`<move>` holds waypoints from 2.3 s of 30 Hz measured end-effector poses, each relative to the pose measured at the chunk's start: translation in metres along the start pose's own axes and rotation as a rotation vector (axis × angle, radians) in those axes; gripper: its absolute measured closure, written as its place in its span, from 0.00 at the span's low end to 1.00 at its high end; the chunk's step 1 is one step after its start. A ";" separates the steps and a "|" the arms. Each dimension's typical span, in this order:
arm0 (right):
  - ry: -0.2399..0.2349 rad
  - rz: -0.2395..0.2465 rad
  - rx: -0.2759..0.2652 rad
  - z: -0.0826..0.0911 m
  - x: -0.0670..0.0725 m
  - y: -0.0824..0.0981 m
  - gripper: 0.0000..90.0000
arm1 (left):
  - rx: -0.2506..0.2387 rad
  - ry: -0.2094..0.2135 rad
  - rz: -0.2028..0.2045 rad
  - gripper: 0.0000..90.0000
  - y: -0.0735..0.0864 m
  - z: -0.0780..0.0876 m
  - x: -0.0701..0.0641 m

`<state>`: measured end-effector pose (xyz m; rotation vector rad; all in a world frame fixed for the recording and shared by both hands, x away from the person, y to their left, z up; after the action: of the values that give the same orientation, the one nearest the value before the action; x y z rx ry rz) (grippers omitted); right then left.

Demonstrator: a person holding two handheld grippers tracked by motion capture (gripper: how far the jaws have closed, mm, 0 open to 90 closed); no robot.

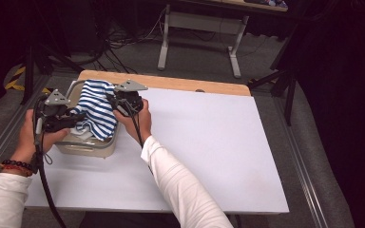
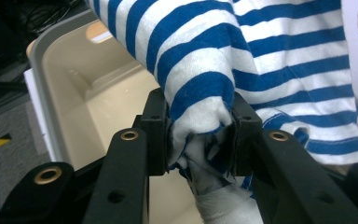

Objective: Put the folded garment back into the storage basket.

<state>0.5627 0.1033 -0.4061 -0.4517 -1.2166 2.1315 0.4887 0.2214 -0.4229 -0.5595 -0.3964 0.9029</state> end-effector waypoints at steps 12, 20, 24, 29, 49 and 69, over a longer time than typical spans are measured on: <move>0.014 -0.008 0.061 -0.026 -0.001 0.015 0.85 | 0.101 -0.013 0.013 0.73 0.010 -0.028 0.012; 0.028 -0.003 0.082 -0.032 -0.007 0.022 0.82 | 0.156 -0.043 0.002 0.72 0.011 -0.040 0.013; 0.028 -0.006 0.090 -0.033 -0.008 0.024 0.78 | 0.190 -0.060 -0.015 0.72 0.012 -0.043 0.013; 0.026 -0.014 0.098 -0.033 -0.009 0.026 0.74 | 0.232 -0.080 -0.017 0.71 0.015 -0.046 0.014; 0.080 0.069 0.002 0.036 -0.018 0.028 0.54 | 0.149 -0.146 0.000 0.58 0.000 -0.043 0.017; 0.091 0.207 -0.021 0.138 -0.021 0.099 0.46 | 0.108 -0.128 -0.012 0.63 -0.018 -0.059 0.008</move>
<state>0.4646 -0.0360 -0.4205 -0.7030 -1.1854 2.2445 0.5367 0.2024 -0.4577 -0.4008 -0.4632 0.9451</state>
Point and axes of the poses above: each handheld gripper's, and its own axes: z roughly backward along the jaws, y roughly out of its underside, x roughly to its left, the point moved 10 cm from there along -z, roughly forward along the jaws, and after that the axes turned 11 degrees about x, right-handed, at the moved point
